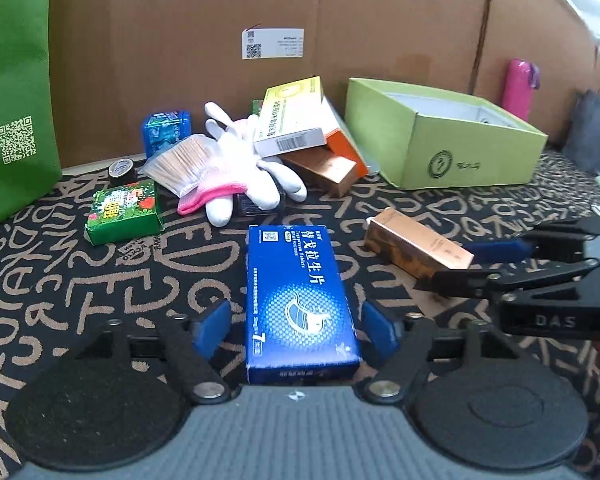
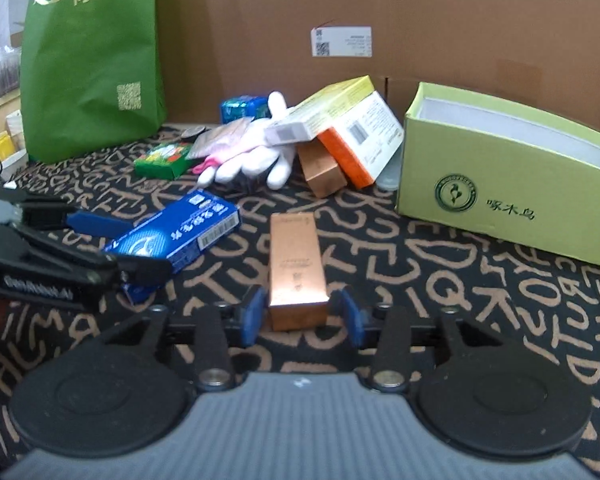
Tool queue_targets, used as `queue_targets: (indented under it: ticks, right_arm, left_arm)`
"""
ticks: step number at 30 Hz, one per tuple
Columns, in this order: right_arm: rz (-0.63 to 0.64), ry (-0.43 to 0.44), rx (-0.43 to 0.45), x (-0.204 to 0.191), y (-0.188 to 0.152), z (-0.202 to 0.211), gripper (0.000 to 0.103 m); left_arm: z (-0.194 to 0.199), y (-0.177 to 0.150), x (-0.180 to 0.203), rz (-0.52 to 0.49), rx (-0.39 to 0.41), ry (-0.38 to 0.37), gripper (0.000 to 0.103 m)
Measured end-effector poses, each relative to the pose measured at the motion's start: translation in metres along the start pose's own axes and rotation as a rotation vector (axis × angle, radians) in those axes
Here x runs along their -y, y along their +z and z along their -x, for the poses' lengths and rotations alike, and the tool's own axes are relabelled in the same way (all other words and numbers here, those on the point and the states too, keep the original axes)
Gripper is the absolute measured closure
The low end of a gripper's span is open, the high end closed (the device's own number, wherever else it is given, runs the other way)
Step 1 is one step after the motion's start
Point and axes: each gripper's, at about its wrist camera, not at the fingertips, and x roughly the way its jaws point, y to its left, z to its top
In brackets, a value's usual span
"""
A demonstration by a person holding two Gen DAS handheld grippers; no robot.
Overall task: Organize objects
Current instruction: 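Carry both boxes into the lime-green box and open both tools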
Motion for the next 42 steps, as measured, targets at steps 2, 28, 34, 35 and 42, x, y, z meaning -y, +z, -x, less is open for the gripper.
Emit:
queue_targets:
  ticks: [2, 28, 34, 35, 42]
  right_arm:
    - [0.008, 0.003, 0.014, -0.001, 0.005, -0.002, 0.057]
    - [-0.078, -0.03, 0.19, 0.074, 0.033, 0.042, 0.072]
    - [-0.085, -0.2, 0.273, 0.123, 0.061, 0.063, 0.072]
    - [-0.084, -0.228, 0.277, 0.131, 0.066, 0.063, 0.072]
    - [-0.105, -0.361, 0.226, 0.196, 0.098, 0.022, 0.072]
  left_arm:
    - [-0.006, 0.005, 0.0, 0.001, -0.003, -0.009, 0.028]
    - [-0.002, 0.082, 0.05, -0.014, 0.123, -0.227, 0.045]
    - [-0.025, 0.143, 0.094, -0.045, 0.184, -0.319, 0.045]
    - [-0.034, 0.152, 0.1, -0.043, 0.181, -0.329, 0.045]
    - [-0.11, 0.199, 0.142, -0.062, 0.134, -0.329, 0.045]
